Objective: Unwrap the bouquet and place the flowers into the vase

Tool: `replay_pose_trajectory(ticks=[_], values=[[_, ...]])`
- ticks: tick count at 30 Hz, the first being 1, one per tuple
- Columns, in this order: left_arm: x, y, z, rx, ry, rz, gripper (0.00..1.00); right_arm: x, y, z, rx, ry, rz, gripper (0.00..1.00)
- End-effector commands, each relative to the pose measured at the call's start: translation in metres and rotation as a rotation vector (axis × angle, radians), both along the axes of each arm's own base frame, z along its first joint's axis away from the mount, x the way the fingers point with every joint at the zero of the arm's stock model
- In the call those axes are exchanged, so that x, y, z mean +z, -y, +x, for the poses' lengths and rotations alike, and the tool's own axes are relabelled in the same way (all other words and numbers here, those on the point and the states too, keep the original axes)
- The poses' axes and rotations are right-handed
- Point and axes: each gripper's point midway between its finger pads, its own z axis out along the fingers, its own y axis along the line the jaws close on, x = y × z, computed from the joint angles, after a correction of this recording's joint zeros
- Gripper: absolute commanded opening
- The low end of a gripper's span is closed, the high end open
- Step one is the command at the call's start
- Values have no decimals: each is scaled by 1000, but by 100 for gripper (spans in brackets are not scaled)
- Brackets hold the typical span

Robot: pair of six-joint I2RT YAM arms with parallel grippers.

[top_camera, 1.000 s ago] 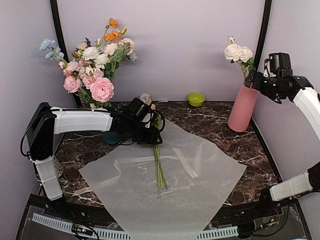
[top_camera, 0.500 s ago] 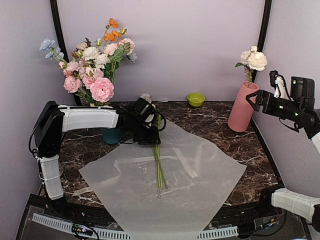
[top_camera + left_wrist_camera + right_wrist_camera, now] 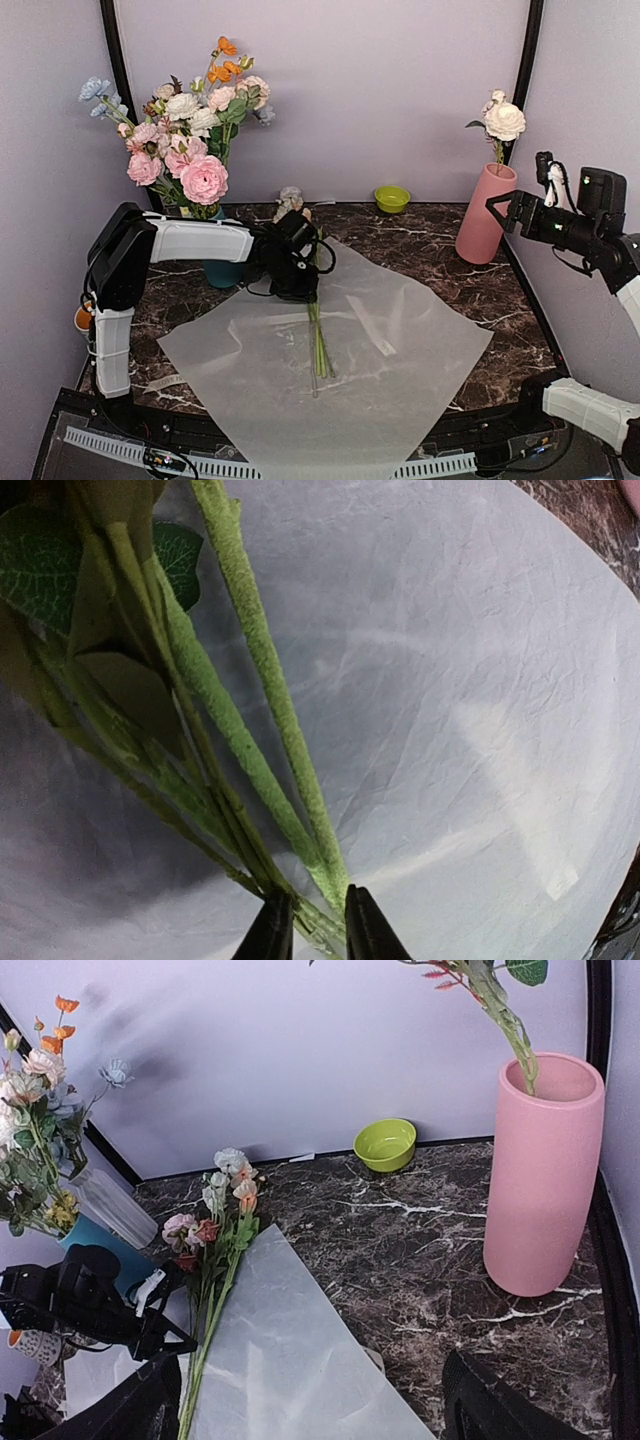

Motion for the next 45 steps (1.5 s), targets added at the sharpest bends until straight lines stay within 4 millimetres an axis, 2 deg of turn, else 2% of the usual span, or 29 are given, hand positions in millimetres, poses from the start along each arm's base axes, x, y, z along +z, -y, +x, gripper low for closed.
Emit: replay_pose_trajectory(ticks=[1,4,10,14,15,17,20,24,34,36,40,45], values=[[2,0,3,4,-6,11,13,13,-5,1,20,56,39,89],[3,-1,3,10,-9,15,0,14,-5,6,22,58,29,89],[12,-1,5,23,-9,22,0,13,-6,10,31,52,9,89],[33,-6,9,39,21,42,0,13,-8,12,40,50,10,90],[36,-10,10,47,37,55,3,13,-9,13,42,49,11,90],[41,-17,13,59,68,82,15,12,-9,14,46,42,13,90],[33,-24,14,64,68,122,31,9,-11,17,51,32,15,90],[15,-20,12,51,21,134,34,8,-13,22,58,26,19,90],[-4,0,11,13,-30,67,23,6,-14,27,53,15,32,90],[-5,1,11,10,-31,65,17,7,-13,27,51,17,33,90],[2,0,14,15,-20,79,6,6,-13,28,47,15,36,90],[17,-4,12,27,-21,87,0,5,-13,29,45,11,43,90]])
